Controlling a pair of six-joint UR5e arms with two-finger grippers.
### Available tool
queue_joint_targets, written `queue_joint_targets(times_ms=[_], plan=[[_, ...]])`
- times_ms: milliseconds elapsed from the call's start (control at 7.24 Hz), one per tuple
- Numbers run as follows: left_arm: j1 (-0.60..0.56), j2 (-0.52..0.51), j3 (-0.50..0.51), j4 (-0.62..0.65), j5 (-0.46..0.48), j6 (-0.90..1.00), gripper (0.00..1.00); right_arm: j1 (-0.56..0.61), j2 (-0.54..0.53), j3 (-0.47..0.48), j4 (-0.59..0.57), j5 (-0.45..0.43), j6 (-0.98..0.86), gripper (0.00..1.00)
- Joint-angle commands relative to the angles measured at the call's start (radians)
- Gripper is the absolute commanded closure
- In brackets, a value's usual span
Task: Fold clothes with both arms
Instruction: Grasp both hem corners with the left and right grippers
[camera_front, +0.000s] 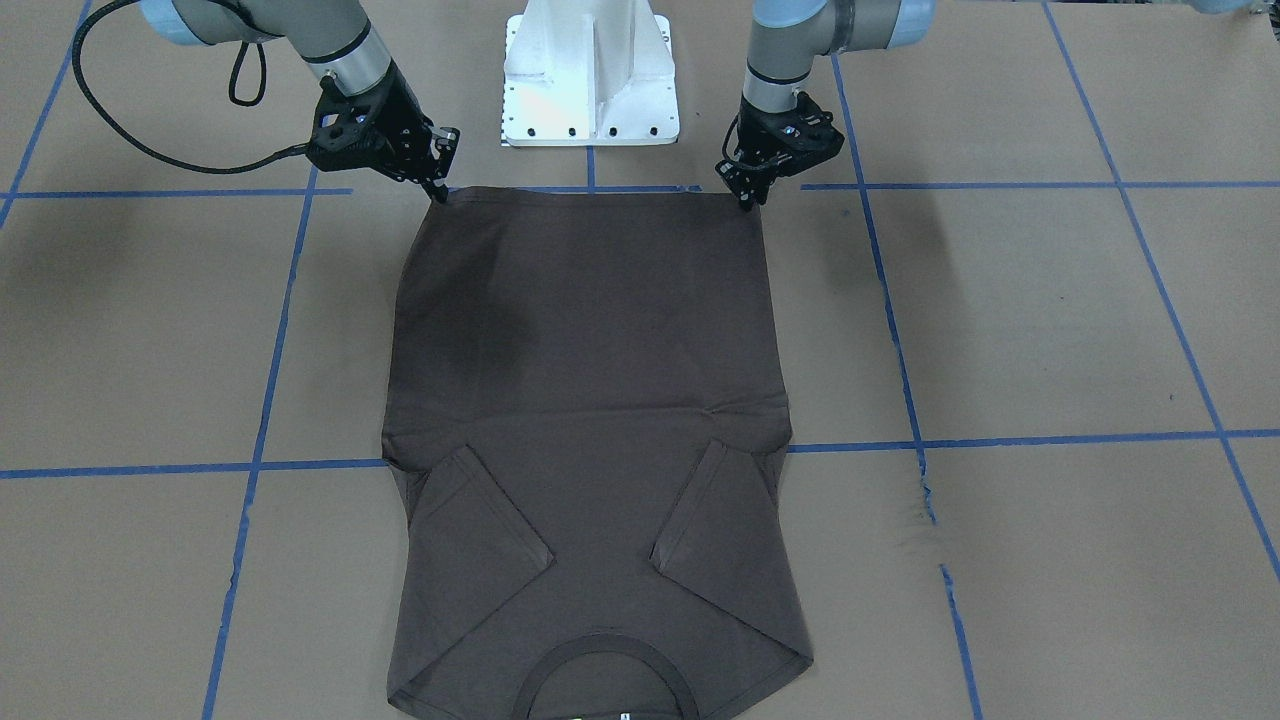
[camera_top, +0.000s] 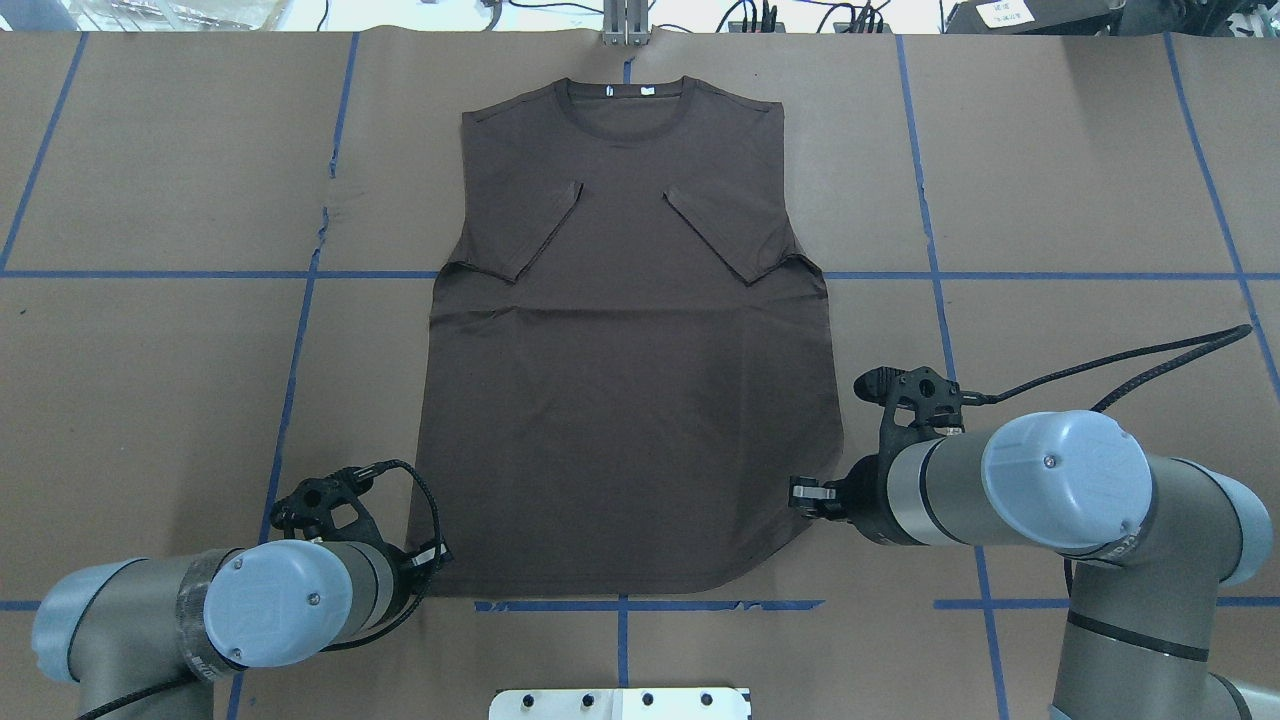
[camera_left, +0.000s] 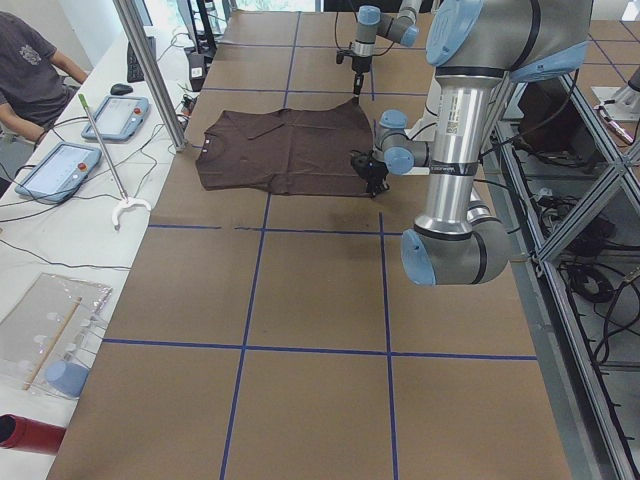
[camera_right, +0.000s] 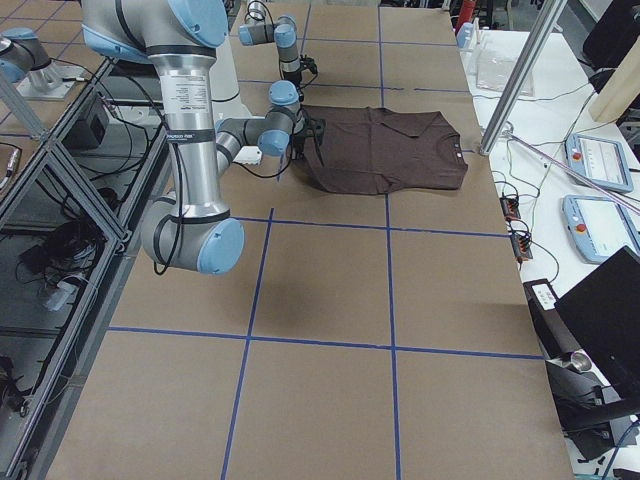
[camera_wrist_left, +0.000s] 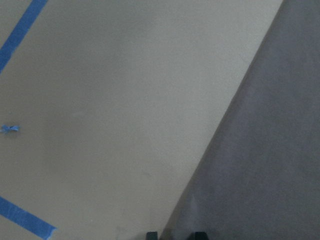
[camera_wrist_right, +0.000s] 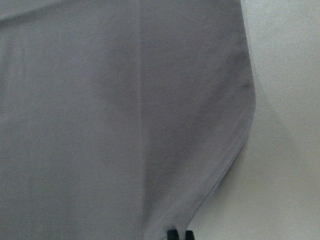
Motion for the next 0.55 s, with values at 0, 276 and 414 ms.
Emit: queue_joint_targets(times_ms=[0,276,414], plan=[[0.000,-0.002,-0.002,0.000,-0.001,-0.001,1.00,0.002,0.000,0.001,0.000,0.002,0.000,1.00],[-0.014,0.016,-0.060,0.000,-0.004,0.025,1.00,0.005,0.000,0.016,-0.005,0.008,0.000,1.00],[-0.014,0.035,-0.099,0.003,-0.004,0.063,1.00,0.013,-0.011,0.034,-0.008,0.028,0.000,1.00]])
